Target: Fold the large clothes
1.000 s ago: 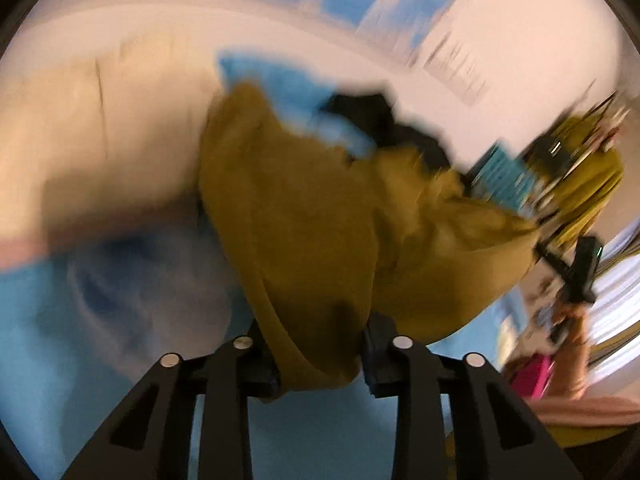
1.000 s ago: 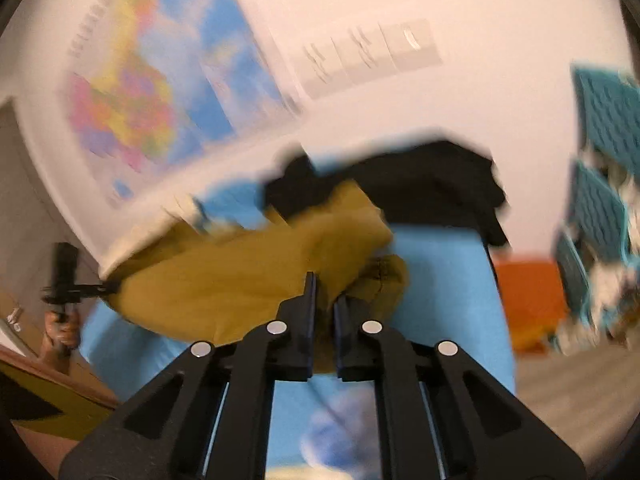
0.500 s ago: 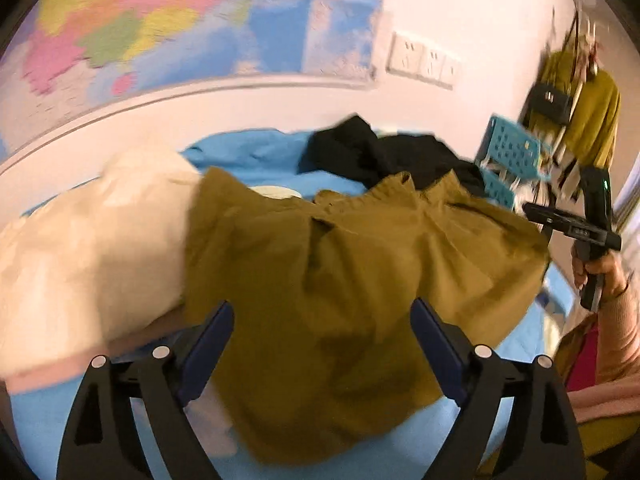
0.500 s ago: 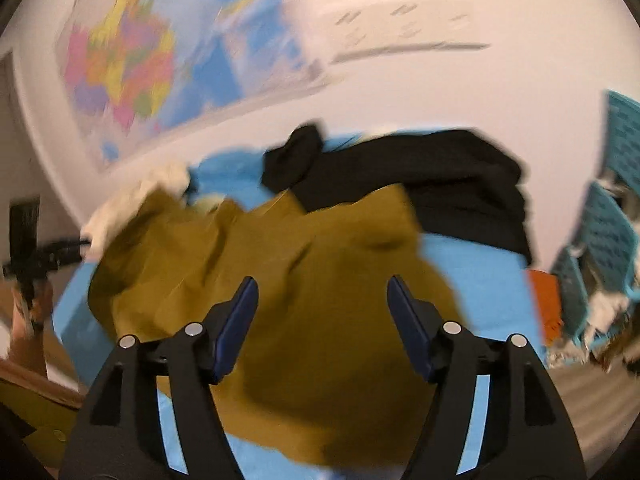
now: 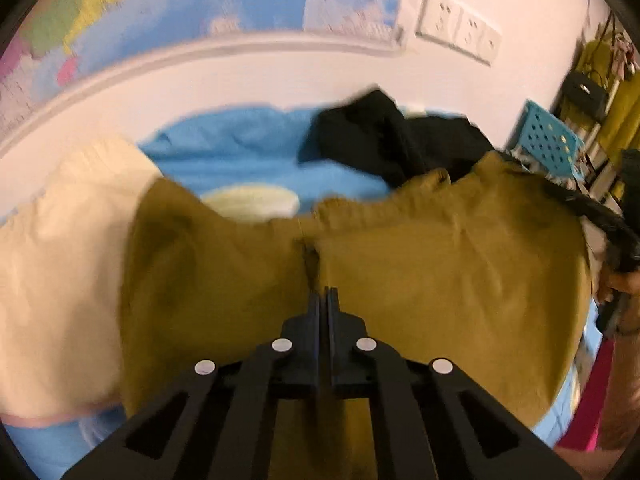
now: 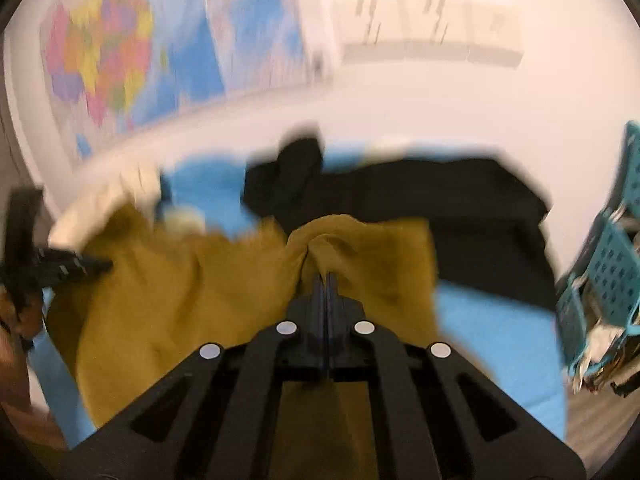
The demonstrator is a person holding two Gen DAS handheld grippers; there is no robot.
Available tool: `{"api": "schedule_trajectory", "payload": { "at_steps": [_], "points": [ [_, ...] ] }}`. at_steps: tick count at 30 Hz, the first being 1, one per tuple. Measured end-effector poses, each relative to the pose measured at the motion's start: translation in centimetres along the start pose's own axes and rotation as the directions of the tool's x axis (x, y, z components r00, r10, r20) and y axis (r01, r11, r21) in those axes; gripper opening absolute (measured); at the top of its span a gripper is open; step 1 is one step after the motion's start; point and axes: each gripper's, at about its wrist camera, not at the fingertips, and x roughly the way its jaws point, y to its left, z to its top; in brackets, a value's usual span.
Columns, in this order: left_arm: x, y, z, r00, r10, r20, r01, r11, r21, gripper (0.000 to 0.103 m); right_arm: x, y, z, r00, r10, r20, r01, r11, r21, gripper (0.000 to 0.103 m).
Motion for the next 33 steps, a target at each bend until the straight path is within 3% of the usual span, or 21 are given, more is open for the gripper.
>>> {"api": "schedule_trajectory", "payload": {
  "at_steps": [2, 4, 7, 9, 11, 13, 14, 15, 17, 23, 29, 33],
  "points": [
    [-0.2, 0.7, 0.9, 1.000, 0.005, 0.026, -0.004, 1.000, -0.025, 0.002, -0.4, -0.1, 0.5, 0.999, -0.013, 0.048, 0.013, 1.000, 0.007, 0.001],
    [1.1, 1.5, 0.9, 1.000, -0.016, -0.009, 0.016, 0.999, -0.050, 0.002, 1.8, -0.1, -0.5, 0.999, -0.024, -0.029, 0.024, 1.000, -0.011, 0.001],
    [3.7, 1.9, 0.1, 0.995, 0.043, -0.088, -0.047, 0.998, -0.050, 0.002, 6.2, -0.8, -2.9, 0.980, -0.067, -0.186, 0.064, 0.998, -0.019, 0.001],
    [4.2, 2.7, -0.5, 0.996, 0.026, -0.090, -0.033, 0.996, -0.082, 0.003, 7.6, -1.6, -3.9, 0.969, -0.067, -0.236, 0.071, 0.997, 0.010, 0.002],
    [3.7, 3.1, -0.7, 0.997, 0.006, -0.071, -0.014, 0.995, -0.102, 0.007, 7.3, -1.6, -4.0, 0.970, -0.067, -0.235, 0.073, 0.997, 0.016, 0.006],
    [2.9, 2.7, -1.0, 0.998, 0.032, -0.048, -0.035, 0.996, -0.083, 0.015, 6.3, -1.4, -3.7, 0.975, -0.064, -0.211, 0.072, 0.997, 0.028, 0.023],
    [2.5, 2.3, -1.3, 0.998, 0.046, -0.036, -0.048, 0.996, -0.070, 0.029, 5.4, -1.1, -3.4, 0.981, -0.059, -0.185, 0.067, 0.997, 0.039, 0.042],
    [2.0, 1.9, -1.5, 0.998, 0.061, -0.022, -0.062, 0.996, -0.060, 0.048, 4.4, -0.8, -3.3, 0.987, -0.051, -0.151, 0.058, 0.997, 0.045, 0.051],
    [0.9, 0.9, -2.0, 0.995, 0.098, 0.023, -0.097, 0.995, -0.037, 0.056, 2.9, 0.1, -2.9, 0.994, -0.012, -0.110, 0.016, 0.999, 0.037, 0.051],
    [-0.7, -1.0, -2.7, 0.987, 0.143, 0.076, -0.144, 0.989, 0.011, 0.057, 0.4, 4.7, -3.4, 0.989, 0.121, -0.081, -0.124, 0.992, -0.038, 0.051],
    [-2.0, -1.6, -3.2, 0.985, 0.139, 0.104, -0.142, 0.990, 0.020, 0.062, 1.9, 7.5, -4.7, 0.977, 0.161, -0.138, -0.174, 0.980, -0.092, 0.050],
    [-1.8, -1.8, -3.5, 0.986, 0.132, 0.098, -0.136, 0.990, 0.037, 0.063, 5.1, 8.0, -5.8, 0.974, 0.104, -0.202, -0.127, 0.986, -0.104, 0.049]
  ]
}}
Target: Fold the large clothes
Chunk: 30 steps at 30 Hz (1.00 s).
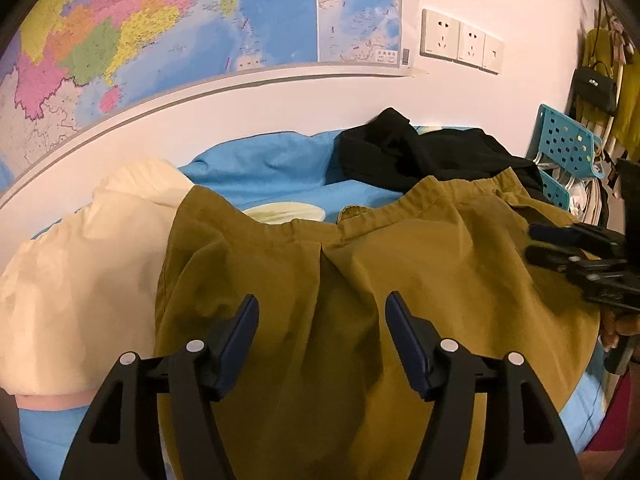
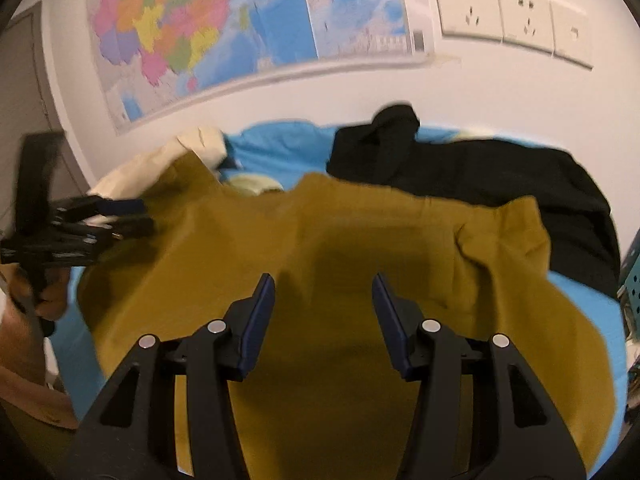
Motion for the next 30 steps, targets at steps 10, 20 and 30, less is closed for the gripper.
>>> {"api": "schedule_trajectory", "payload": {
  "at_steps": [10, 20, 30],
  "points": [
    [4.4, 2.8, -0.1, 0.993, -0.059, -0.107, 0.046, 0.992, -0.118, 0.065, 2.3, -1.5, 0.3, 0.999, -0.022, -0.045, 0.025, 0.997, 0.075, 0.045],
    [-0.7, 3.6, -2.6, 0.987, -0.161, -0.003, 0.160, 0.982, -0.100, 0.067, -4.0, 0.6, -2.0, 0.997, 0.070, 0.035, -0.071, 0.997, 0.037, 0.053],
    [0.3, 6.1, -5.0, 0.985, -0.168, -0.037, 0.158, 0.967, -0.201, 0.065, -6.0, -5.6, -4.7, 0.998, 0.027, 0.056, -0.040, 0.973, 0.226, 0.047]
  ]
}}
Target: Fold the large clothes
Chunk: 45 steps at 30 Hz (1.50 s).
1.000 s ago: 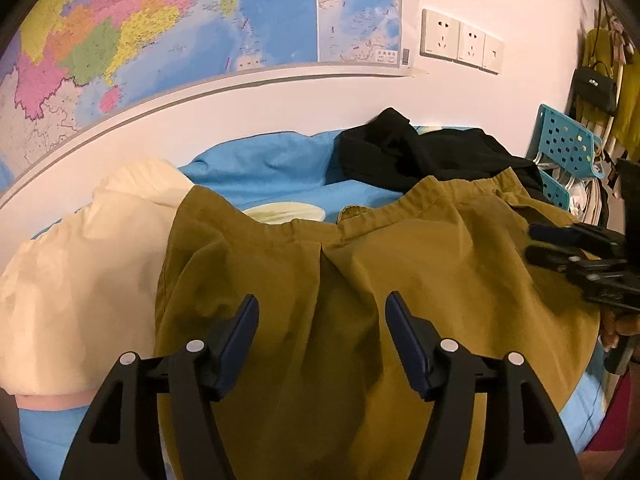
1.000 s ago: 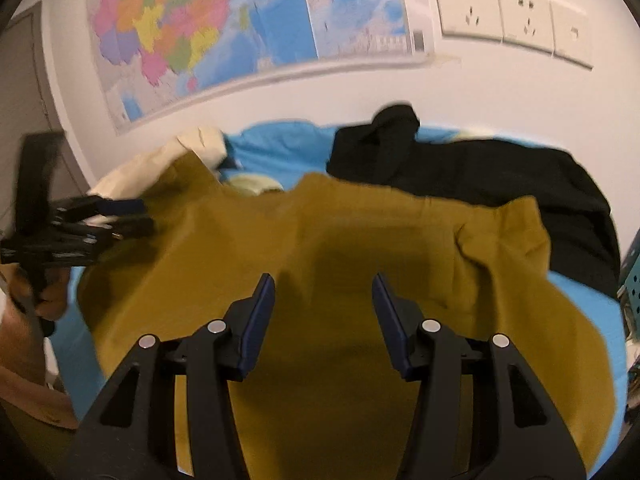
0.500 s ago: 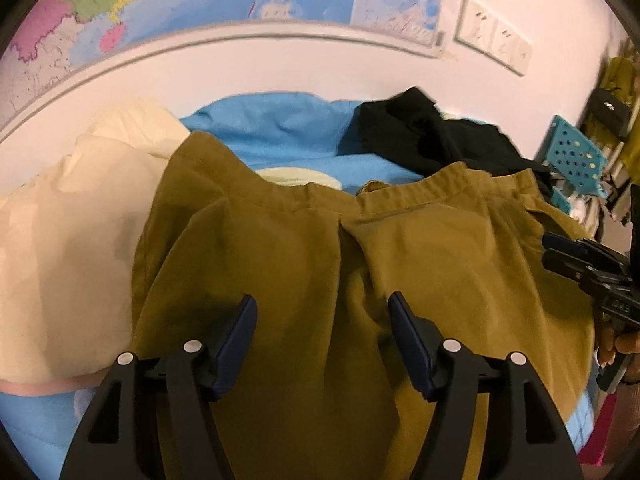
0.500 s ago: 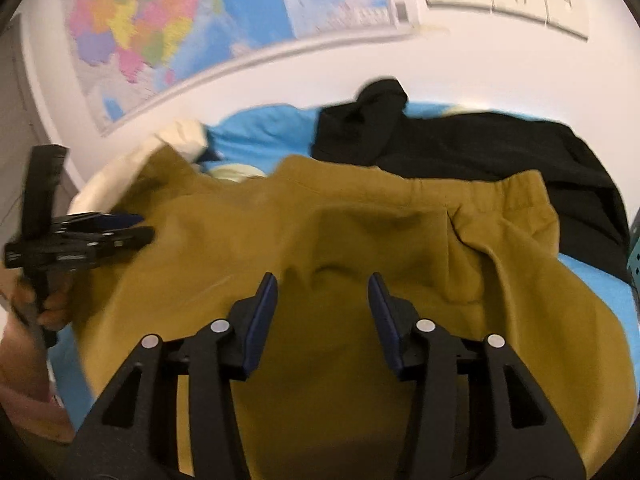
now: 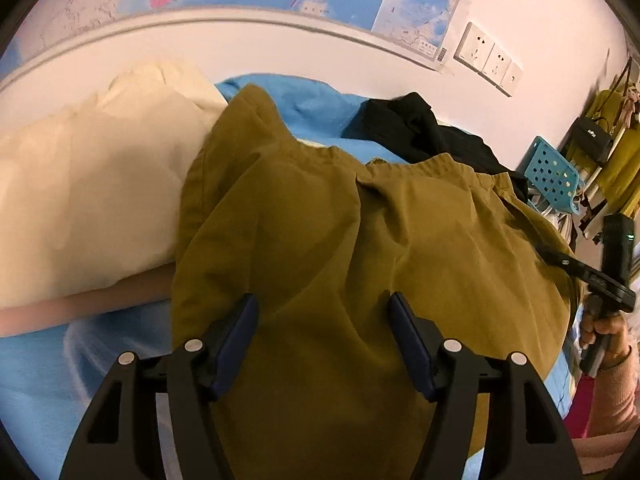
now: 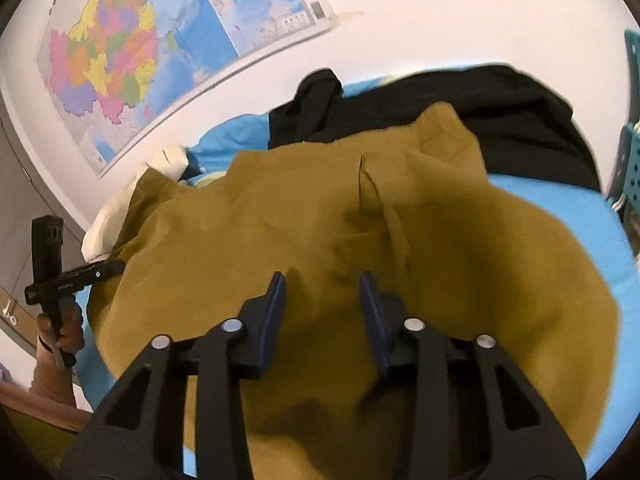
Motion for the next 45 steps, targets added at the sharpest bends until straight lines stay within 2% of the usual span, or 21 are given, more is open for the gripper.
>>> {"api": "schedule_trajectory", "payload": {
  "at_steps": [3, 4, 7, 8, 10, 14, 16, 18, 20, 24, 29, 32, 36, 39, 40, 42, 43, 44, 45],
  "points": [
    [-1.8, 0.1, -0.6, 0.999, -0.019, 0.041, 0.018, 1.000, 0.013, 0.070, -2.5, -0.4, -0.4, 0.998, 0.020, 0.056, -0.020, 1.000, 0.014, 0.051],
    [-2.3, 0.4, -0.9, 0.998, -0.035, 0.048, 0.034, 0.999, 0.010, 0.070, -3.3, -1.0, -0.7, 0.997, -0.004, 0.071, 0.003, 1.000, 0.023, 0.051],
    [-2.9, 1.5, -2.2, 0.998, -0.057, 0.033, 0.058, 0.998, -0.015, 0.069, -3.3, -3.5, -2.1, 0.995, -0.092, 0.028, 0.090, 0.992, 0.092, 0.050],
    [-2.8, 1.7, -2.6, 0.998, -0.052, 0.027, 0.052, 0.998, -0.017, 0.068, -2.9, -4.2, -2.5, 0.995, -0.094, 0.013, 0.092, 0.989, 0.117, 0.045],
    [-2.2, 2.4, -3.3, 0.998, -0.063, 0.007, 0.063, 0.997, -0.041, 0.068, -2.5, -4.5, -3.0, 0.995, -0.098, 0.015, 0.096, 0.988, 0.125, 0.044],
    [-2.1, 2.7, -3.5, 0.997, -0.079, 0.010, 0.079, 0.995, -0.067, 0.068, -3.2, -1.6, -2.4, 0.988, -0.148, 0.051, 0.144, 0.987, 0.064, 0.057],
    [-2.4, 2.7, -3.5, 0.997, -0.079, 0.014, 0.080, 0.994, -0.077, 0.069, -3.7, 1.0, -2.0, 0.991, -0.105, 0.080, 0.107, 0.994, -0.016, 0.058],
    [-3.2, 2.6, -3.8, 0.996, -0.084, 0.037, 0.087, 0.994, -0.071, 0.074, -4.0, 3.8, -1.9, 0.993, -0.060, 0.097, 0.070, 0.992, -0.101, 0.071],
    [-4.2, 2.6, -4.1, 0.994, -0.095, 0.057, 0.099, 0.993, -0.067, 0.076, -3.5, 7.3, -2.3, 0.997, -0.001, 0.083, 0.019, 0.977, -0.212, 0.073],
    [-5.5, 2.8, -5.2, 0.994, -0.085, 0.067, 0.090, 0.992, -0.086, 0.077, -1.4, 13.8, -3.9, 0.996, 0.087, 0.015, -0.073, 0.908, -0.413, 0.083],
    [-6.7, 3.0, -7.4, 0.994, -0.088, 0.068, 0.095, 0.988, -0.118, 0.082, 2.3, 21.3, -7.4, 0.998, 0.054, -0.045, -0.070, 0.733, -0.677, 0.086],
    [-7.0, 2.8, -8.7, 0.994, -0.094, 0.054, 0.099, 0.988, -0.119, 0.082, 4.1, 23.1, -9.0, 0.998, 0.022, -0.060, -0.060, 0.658, -0.751, 0.086],
    [-6.6, 2.8, -10.3, 0.988, -0.153, 0.030, 0.155, 0.976, -0.154, 0.083, 6.6, 23.5, -11.1, 0.996, -0.082, -0.040, 0.013, 0.562, -0.827, 0.086],
    [-5.6, 2.3, -10.8, 0.980, -0.198, 0.003, 0.196, 0.966, -0.169, 0.083, 7.5, 23.0, -11.9, 0.992, -0.122, 0.004, 0.067, 0.516, -0.854, 0.083],
    [-5.2, 2.1, -10.9, 0.976, -0.219, -0.003, 0.216, 0.961, -0.173, 0.083, 7.5, 22.8, -12.0, 0.992, -0.128, 0.018, 0.083, 0.517, -0.852, 0.081],
    [-4.5, 1.6, -10.8, 0.969, -0.247, -0.010, 0.241, 0.954, -0.180, 0.087, 7.6, 22.5, -11.4, 0.992, -0.125, 0.014, 0.081, 0.547, -0.833, 0.062],
    [-4.4, 1.4, -10.7, 0.968, -0.252, -0.003, 0.248, 0.952, -0.177, 0.088, 7.4, 22.1, -10.7, 0.995, -0.104, -0.002, 0.059, 0.581, -0.812, 0.059],
    [-4.1, 1.2, -10.4, 0.961, -0.277, 0.003, 0.273, 0.944, -0.185, 0.088, 7.1, 21.9, -10.1, 0.996, -0.084, -0.013, 0.041, 0.607, -0.793, 0.050],
    [-3.8, 1.0, -10.2, 0.951, -0.311, 0.011, 0.306, 0.930, -0.204, 0.090, 6.8, 21.5, -9.0, 0.998, -0.058, -0.021, 0.021, 0.651, -0.759, 0.042]
  ]
}}
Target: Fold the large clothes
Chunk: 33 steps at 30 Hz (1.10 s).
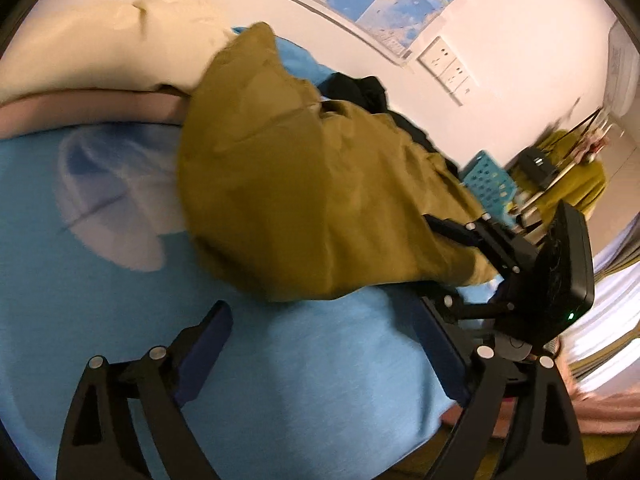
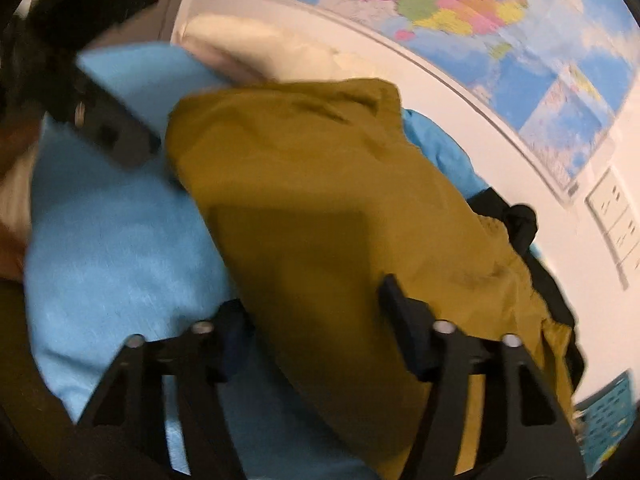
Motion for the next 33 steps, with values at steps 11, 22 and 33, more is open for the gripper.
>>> {"api": "schedule_trajectory", "payload": {
  "at_steps": [11, 22, 33],
  "points": [
    [2.4, 0.9, 3.2, 0.981, -0.176, 0.079, 0.188, 0.962, -0.197, 0.093, -1.0, -3.5, 1.1, 0.992, 0.097, 0.076, -0.112, 0.967, 0.230, 0.037],
    [4.7, 1.4, 6.4, 0.983, -0.142, 0.114, 0.170, 0.939, -0.300, 0.096, -1.1, -3.8, 0.6, 0.984, 0.150, 0.099, -0.173, 0.938, 0.302, 0.037],
    [5.9, 0.1, 6.7, 0.995, 0.092, 0.041, -0.084, 0.982, -0.170, 0.061, -7.2, -8.2, -7.8, 0.912, 0.309, 0.271, -0.411, 0.665, 0.624, 0.070]
  ]
}}
